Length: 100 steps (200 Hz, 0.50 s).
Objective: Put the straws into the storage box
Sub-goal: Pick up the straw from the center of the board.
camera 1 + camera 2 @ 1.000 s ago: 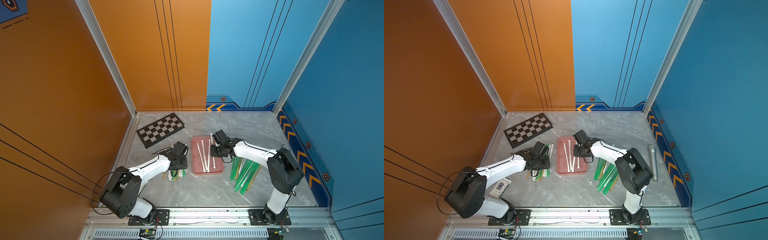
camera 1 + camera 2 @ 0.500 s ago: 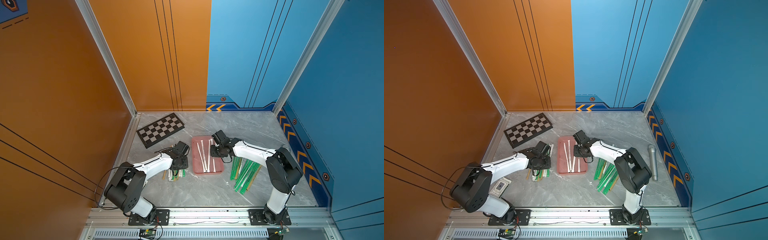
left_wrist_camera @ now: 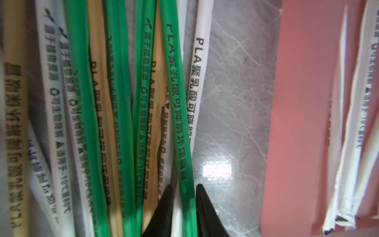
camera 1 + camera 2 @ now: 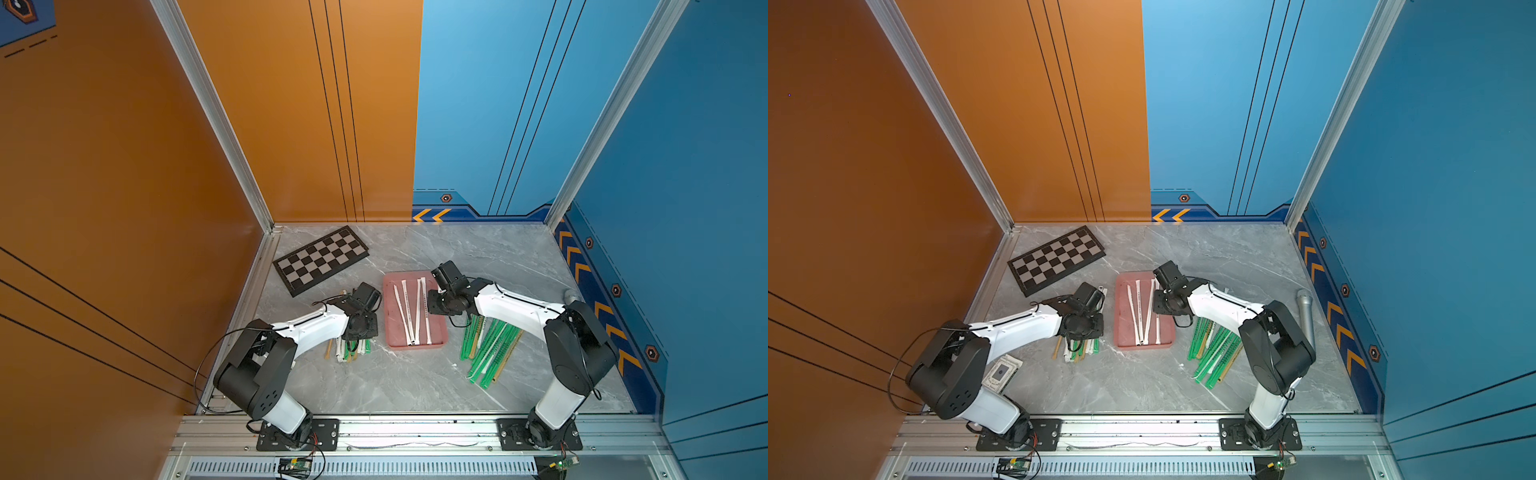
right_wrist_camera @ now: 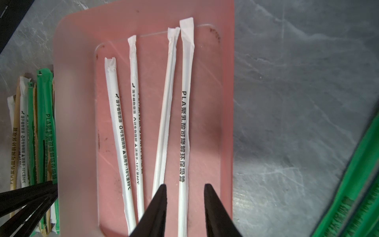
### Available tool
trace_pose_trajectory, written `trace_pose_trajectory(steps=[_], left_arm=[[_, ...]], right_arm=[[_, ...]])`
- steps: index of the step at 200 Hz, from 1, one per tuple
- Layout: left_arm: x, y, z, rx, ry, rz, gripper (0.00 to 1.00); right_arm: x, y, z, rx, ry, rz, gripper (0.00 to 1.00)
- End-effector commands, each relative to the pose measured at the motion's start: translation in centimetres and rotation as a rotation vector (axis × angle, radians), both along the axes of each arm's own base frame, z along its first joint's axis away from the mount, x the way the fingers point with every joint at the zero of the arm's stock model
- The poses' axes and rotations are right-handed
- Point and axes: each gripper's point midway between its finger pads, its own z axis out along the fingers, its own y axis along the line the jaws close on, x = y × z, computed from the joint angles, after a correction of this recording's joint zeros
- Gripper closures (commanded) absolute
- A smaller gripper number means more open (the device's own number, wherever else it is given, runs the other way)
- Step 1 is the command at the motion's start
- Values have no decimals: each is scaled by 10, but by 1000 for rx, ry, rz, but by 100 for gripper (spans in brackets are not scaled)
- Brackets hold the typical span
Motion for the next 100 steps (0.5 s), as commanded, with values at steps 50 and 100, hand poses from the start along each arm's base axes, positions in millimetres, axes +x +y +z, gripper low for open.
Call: trace_pose_trajectory(steps=[50,100], left_arm=[[1,4,4,44,-20,-7,94],[3,2,18,20,-62,1,96]], right_arm=[[-3,-22,4,-20,-16,-50,66],[-4,-52,13,-21,-39,-111,66]])
